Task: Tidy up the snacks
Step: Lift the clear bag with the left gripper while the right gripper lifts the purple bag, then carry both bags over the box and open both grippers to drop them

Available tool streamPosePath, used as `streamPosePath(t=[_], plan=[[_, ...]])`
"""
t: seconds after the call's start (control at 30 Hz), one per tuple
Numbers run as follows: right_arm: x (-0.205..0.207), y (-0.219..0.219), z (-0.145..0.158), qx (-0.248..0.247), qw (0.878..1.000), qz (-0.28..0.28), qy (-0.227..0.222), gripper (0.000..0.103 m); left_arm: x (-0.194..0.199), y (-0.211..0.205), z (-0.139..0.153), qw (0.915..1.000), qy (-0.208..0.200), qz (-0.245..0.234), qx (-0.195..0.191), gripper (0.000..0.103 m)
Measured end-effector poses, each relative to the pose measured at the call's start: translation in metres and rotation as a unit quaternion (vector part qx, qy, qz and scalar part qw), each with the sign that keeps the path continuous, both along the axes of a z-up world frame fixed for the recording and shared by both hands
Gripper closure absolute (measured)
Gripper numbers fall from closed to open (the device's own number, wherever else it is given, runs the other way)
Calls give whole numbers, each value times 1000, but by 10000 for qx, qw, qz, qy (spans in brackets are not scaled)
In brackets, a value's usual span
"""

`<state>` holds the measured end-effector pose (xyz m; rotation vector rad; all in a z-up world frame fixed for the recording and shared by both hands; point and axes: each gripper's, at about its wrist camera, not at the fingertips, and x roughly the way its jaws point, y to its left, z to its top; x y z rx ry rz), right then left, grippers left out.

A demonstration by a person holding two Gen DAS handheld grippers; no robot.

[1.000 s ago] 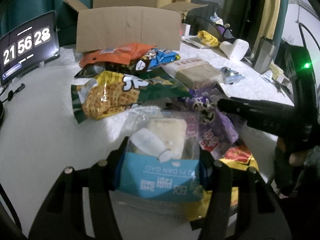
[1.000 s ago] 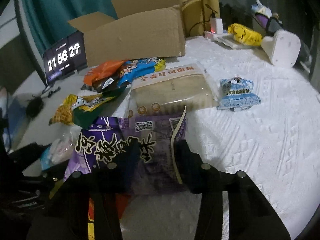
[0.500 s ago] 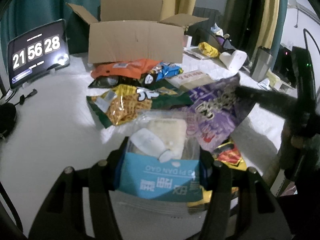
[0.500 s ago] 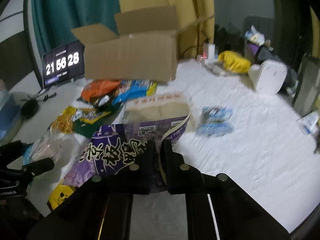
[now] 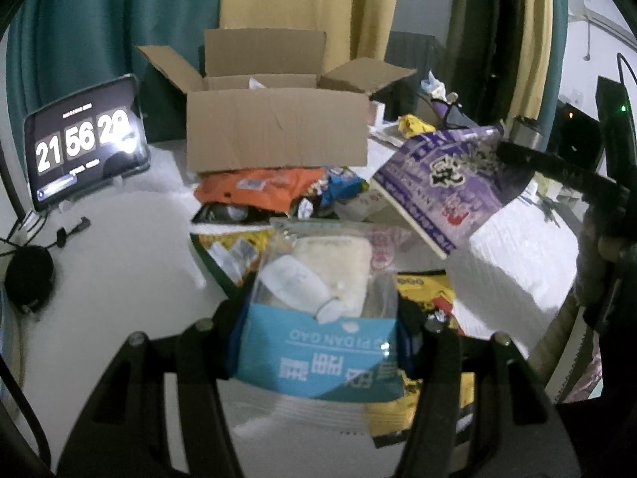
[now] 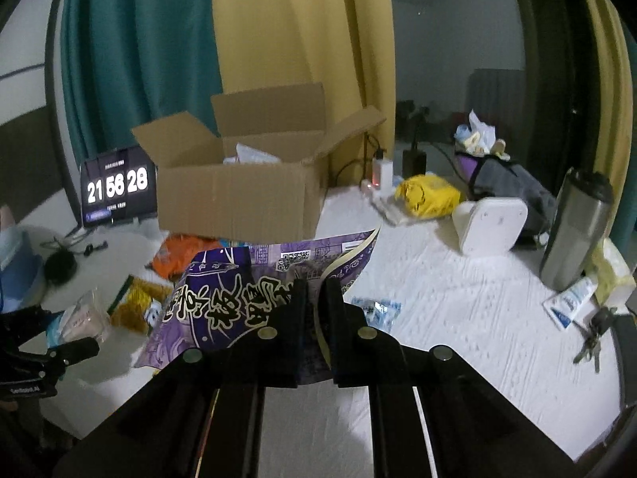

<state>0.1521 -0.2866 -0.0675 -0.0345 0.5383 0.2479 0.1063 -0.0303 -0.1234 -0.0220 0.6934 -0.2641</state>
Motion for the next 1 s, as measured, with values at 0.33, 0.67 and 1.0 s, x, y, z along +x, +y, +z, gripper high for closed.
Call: streamPosePath(t=[0.33, 0.67, 1.0], plan=[[31, 10, 27, 112, 9994, 157, -277, 93, 30, 18, 30, 9989, -376, 256, 108, 45], [68, 20, 44, 206, 9986, 255, -411, 93, 73, 34, 56, 9964, -718, 412, 158, 44], [105, 32, 56, 354, 9975, 332, -512, 93, 110, 46, 77, 9930, -1028, 493, 309, 44]])
